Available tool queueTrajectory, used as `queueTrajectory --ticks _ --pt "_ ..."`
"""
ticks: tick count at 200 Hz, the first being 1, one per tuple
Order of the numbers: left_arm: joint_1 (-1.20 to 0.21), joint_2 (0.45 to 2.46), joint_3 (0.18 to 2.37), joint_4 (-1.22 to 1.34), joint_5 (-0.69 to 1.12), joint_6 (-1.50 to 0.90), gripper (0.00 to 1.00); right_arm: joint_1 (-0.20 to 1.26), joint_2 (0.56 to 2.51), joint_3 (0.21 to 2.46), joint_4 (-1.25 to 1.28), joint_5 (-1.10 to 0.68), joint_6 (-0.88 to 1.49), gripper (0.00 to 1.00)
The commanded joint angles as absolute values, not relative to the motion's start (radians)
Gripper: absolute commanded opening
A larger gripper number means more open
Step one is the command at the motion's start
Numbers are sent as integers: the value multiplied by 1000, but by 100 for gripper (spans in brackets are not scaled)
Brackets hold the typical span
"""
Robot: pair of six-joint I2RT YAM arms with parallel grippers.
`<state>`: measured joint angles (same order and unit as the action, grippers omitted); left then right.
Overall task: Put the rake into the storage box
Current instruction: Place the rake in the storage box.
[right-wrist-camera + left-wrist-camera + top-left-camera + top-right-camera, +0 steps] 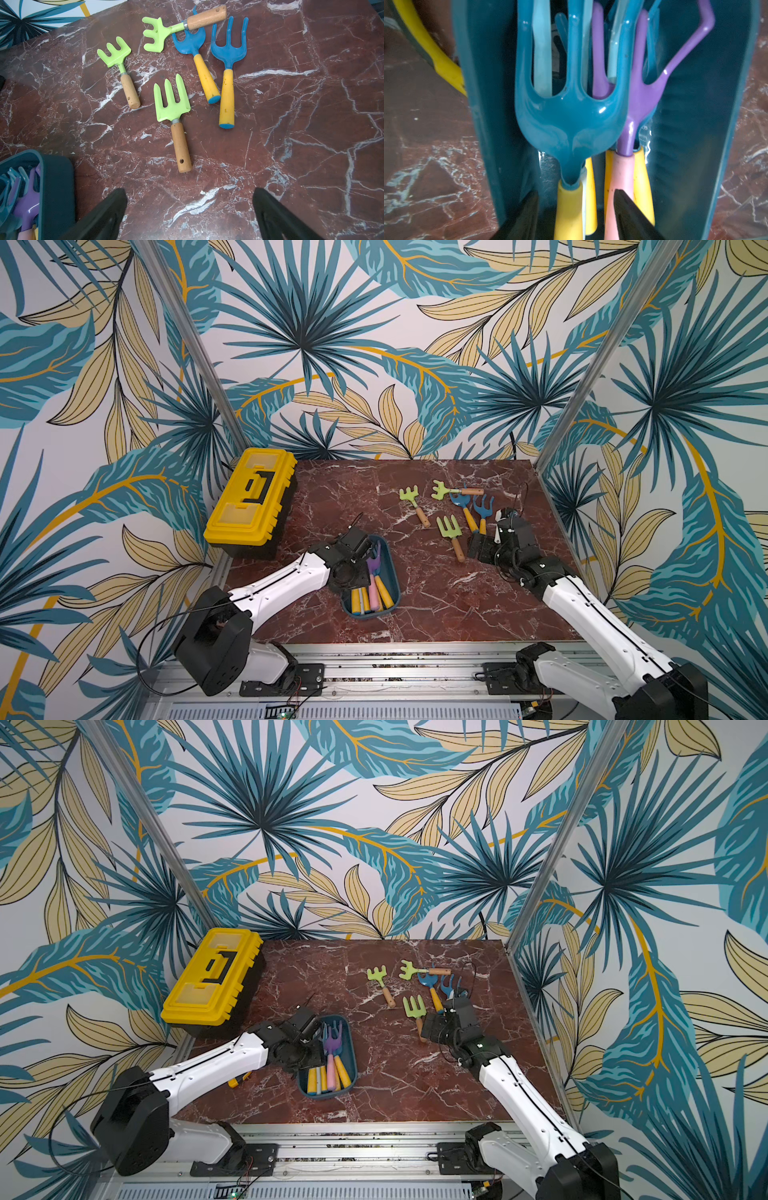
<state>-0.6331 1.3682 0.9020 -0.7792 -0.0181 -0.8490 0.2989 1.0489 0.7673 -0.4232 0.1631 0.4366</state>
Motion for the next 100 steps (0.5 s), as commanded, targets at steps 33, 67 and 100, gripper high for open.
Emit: queueTrajectory --ticks 33,67,100 --pt "-629 1263 1024 -815 -148 -756 100 295 1160 816 -431 46 410 99" --pt "-628 1252 1008 -716 -229 -718 100 297 1285 894 -476 -10 390 96" --pt "-629 1249 948 -548 -246 -689 100 306 1408 975 -537 -36 372 87"
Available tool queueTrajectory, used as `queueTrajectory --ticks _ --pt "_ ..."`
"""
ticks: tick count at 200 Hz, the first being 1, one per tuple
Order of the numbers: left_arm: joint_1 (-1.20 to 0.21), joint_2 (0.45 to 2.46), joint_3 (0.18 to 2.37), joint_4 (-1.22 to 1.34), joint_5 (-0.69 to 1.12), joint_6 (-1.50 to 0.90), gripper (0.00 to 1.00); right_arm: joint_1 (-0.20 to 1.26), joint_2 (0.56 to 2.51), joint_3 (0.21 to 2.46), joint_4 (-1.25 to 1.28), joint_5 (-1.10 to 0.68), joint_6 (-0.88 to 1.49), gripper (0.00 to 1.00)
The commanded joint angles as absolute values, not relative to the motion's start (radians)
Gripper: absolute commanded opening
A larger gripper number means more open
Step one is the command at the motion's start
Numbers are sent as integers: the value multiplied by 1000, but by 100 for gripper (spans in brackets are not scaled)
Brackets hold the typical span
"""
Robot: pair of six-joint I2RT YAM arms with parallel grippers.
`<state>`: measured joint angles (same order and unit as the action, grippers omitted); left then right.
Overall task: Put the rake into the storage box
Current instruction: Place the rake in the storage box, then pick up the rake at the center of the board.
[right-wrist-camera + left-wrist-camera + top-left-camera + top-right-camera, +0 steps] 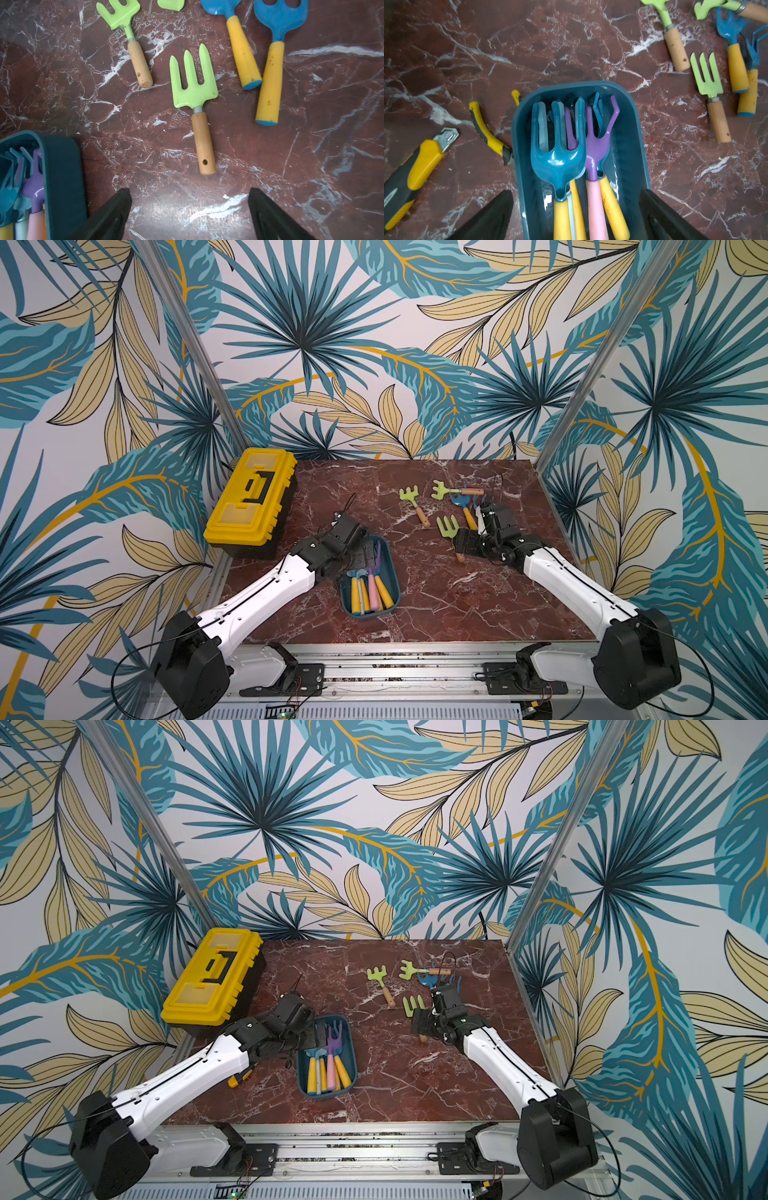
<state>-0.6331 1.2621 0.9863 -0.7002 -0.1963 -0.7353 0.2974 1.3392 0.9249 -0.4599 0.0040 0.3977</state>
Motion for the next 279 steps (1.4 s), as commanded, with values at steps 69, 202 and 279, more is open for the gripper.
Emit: queueTrajectory --ticks 69,202,279 --pt "-629 1138 713 -190 -329 -563 100 313 1613 1131 -661 53 311 75" --pt "-628 844 534 -52 -430 -433 100 310 2004 1471 -836 87 250 64" --pt "-628 860 533 -46 -430 -443 100 325 2032 1454 -839 50 268 48"
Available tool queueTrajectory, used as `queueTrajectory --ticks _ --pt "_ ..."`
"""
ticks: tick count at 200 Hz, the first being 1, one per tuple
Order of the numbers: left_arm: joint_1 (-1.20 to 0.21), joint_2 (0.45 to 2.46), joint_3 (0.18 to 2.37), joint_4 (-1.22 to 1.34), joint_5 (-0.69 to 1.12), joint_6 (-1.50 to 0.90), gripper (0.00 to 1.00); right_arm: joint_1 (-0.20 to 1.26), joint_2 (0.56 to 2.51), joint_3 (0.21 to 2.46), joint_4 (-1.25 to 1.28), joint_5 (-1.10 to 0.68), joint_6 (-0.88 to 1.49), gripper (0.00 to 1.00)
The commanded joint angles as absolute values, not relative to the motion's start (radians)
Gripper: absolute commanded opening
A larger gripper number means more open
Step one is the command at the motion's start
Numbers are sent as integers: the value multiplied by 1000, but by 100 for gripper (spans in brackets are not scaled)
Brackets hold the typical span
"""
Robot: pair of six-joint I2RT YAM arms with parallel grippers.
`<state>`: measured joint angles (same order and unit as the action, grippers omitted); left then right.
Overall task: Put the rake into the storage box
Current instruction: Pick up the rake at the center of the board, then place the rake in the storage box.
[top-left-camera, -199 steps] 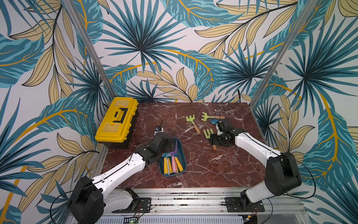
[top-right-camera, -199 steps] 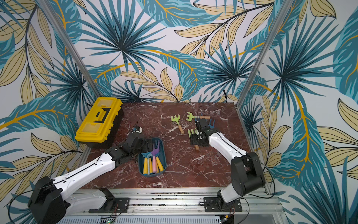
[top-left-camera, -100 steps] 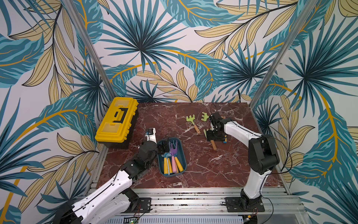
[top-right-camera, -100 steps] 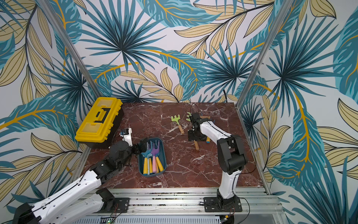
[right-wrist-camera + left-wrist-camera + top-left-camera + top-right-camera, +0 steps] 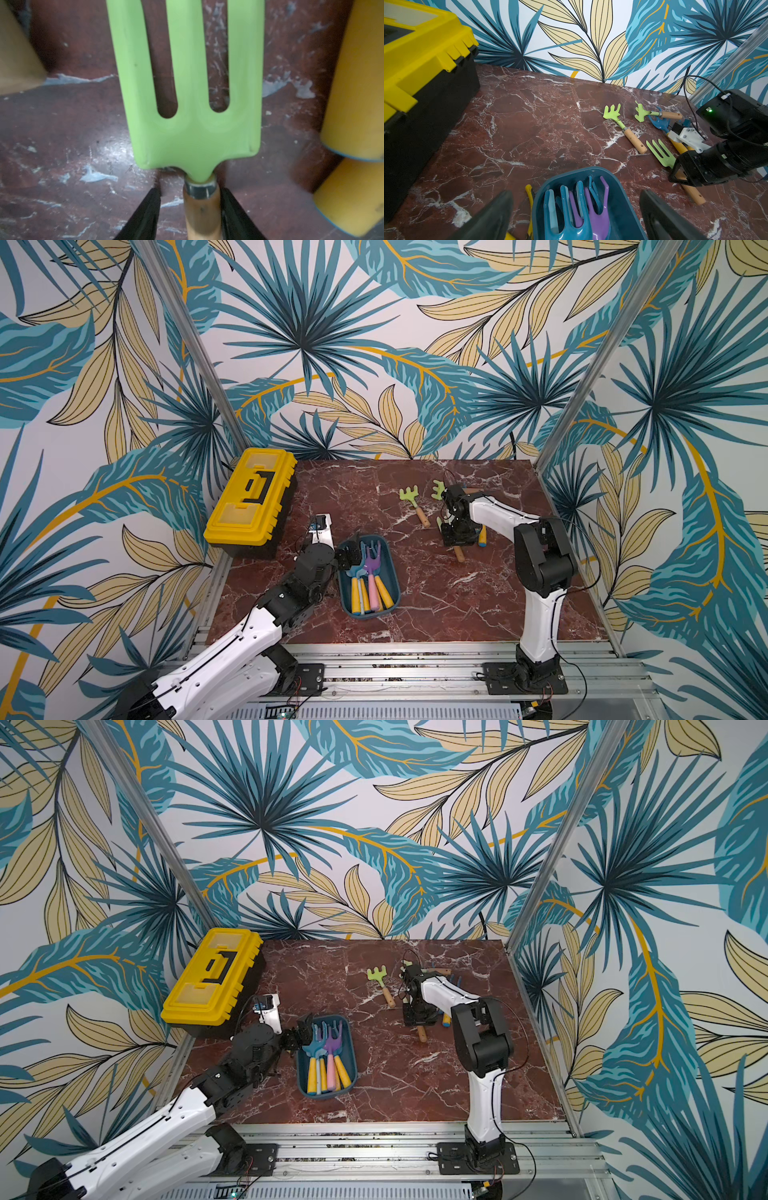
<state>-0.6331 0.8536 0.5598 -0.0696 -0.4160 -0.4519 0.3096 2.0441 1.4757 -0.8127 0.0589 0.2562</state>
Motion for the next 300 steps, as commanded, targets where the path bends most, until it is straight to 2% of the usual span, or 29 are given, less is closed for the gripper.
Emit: queueTrajectory --ticks 1,23,35,46,54,76,123,192,251,300 --pt "-629 861 533 -46 -430 -444 100 324 2030 1454 -840 50 268 48" --pt "-628 867 534 -43 -419 -451 100 342 2004 1432 -840 52 275 41" --pt "-628 869 534 -41 -416 -454 100 351 1998 1422 -839 52 278 33" --pt "-628 868 534 -42 -416 -456 100 358 1994 1412 -837 56 285 30" --pt "-628 868 534 -43 -417 -456 100 365 1987 1403 -835 55 291 25" --pt "-629 867 532 -44 -424 -456 100 386 1937 1385 -829 61 311 21" --pt "-628 866 532 -51 -441 -466 100 475 1792 1361 -814 26 360 21" --pt "-590 915 544 -74 -420 -524 100 654 1645 1348 -760 -128 480 20" --pt "-431 955 533 -94 -256 -617 100 847 1700 1411 -728 -183 583 20" --pt "-347 958 509 -80 -175 -653 100 924 1815 1494 -730 -170 621 20"
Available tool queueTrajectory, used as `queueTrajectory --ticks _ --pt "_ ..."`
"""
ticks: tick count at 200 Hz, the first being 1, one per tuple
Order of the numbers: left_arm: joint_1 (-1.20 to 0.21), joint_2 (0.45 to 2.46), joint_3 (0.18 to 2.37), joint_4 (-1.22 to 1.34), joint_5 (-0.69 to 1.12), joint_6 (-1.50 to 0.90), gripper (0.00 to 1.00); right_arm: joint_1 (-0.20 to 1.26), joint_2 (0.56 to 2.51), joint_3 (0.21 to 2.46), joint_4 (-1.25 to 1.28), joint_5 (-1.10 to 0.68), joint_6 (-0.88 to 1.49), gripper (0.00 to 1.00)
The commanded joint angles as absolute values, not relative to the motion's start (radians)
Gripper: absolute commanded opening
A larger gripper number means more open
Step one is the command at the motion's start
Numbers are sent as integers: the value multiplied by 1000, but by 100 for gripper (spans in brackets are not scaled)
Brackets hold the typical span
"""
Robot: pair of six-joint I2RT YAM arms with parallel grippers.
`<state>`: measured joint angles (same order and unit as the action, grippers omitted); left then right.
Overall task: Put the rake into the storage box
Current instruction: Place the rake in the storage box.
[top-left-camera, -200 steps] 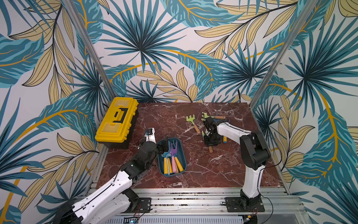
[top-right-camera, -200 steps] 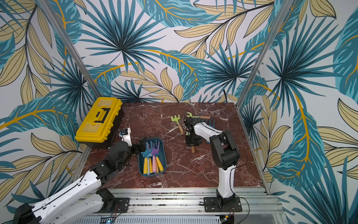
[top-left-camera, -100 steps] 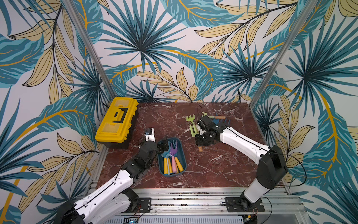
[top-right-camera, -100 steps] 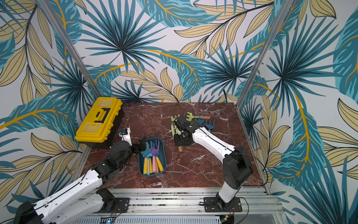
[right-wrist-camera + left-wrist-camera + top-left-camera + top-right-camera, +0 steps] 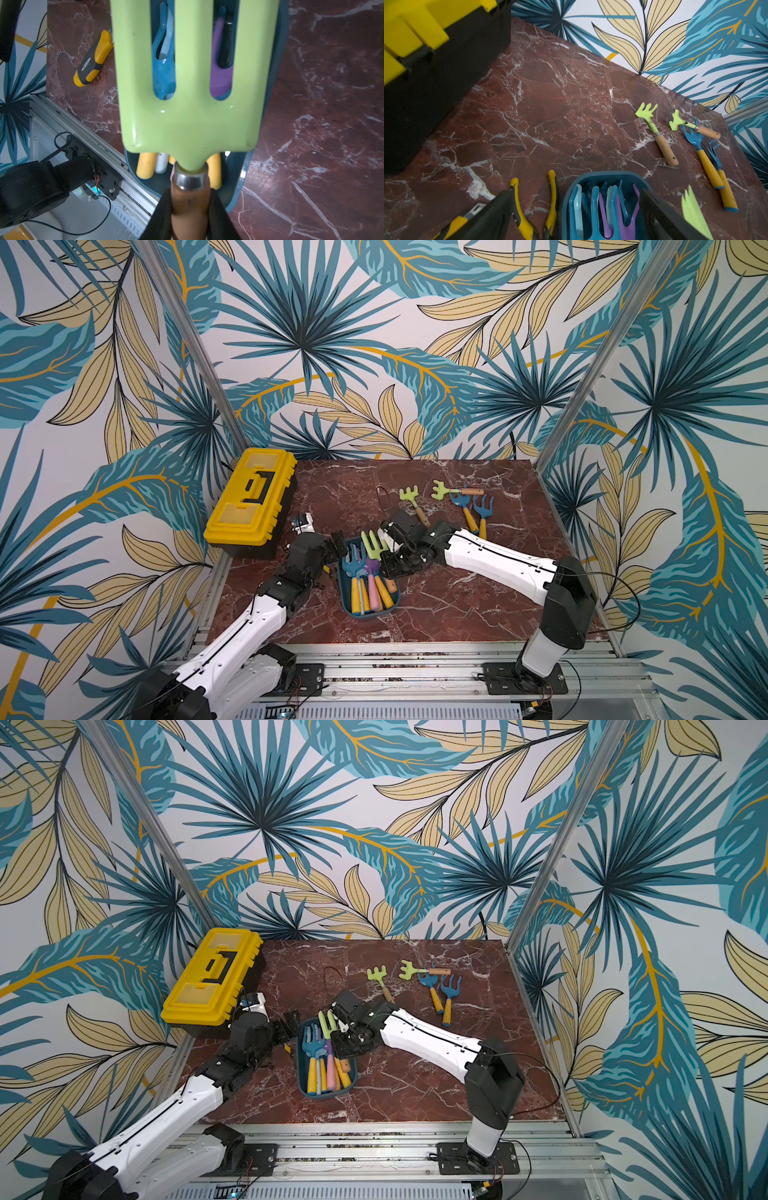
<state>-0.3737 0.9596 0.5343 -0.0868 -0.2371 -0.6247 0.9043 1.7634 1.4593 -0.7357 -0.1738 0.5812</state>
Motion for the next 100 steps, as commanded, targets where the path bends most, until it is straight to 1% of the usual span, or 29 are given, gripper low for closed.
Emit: queueTrajectory --ticks 1,36,69,100 --pt "-346 958 509 -80 -174 -653 100 924 1818 1495 -730 -168 620 20" --pt "-333 948 502 -77 -156 -661 100 930 1867 1512 -733 -126 635 20" --pt "-330 940 499 -75 -152 -660 100 941 1912 1528 -732 -146 637 20" --pt "-327 920 498 -81 -150 -660 100 960 1933 1526 -732 -123 642 20"
